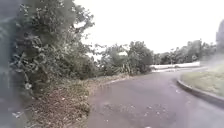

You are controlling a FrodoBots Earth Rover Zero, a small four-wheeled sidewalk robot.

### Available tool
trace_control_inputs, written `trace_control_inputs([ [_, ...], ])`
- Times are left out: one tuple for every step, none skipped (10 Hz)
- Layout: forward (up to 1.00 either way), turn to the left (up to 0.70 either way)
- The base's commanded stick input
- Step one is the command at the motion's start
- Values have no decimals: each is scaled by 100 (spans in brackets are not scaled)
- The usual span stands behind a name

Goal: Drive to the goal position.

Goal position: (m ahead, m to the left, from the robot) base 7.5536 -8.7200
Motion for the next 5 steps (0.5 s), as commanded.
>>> trace_control_inputs([
  [45, -6],
  [45, -12],
  [45, -27],
  [45, -27],
  [45, -27],
])
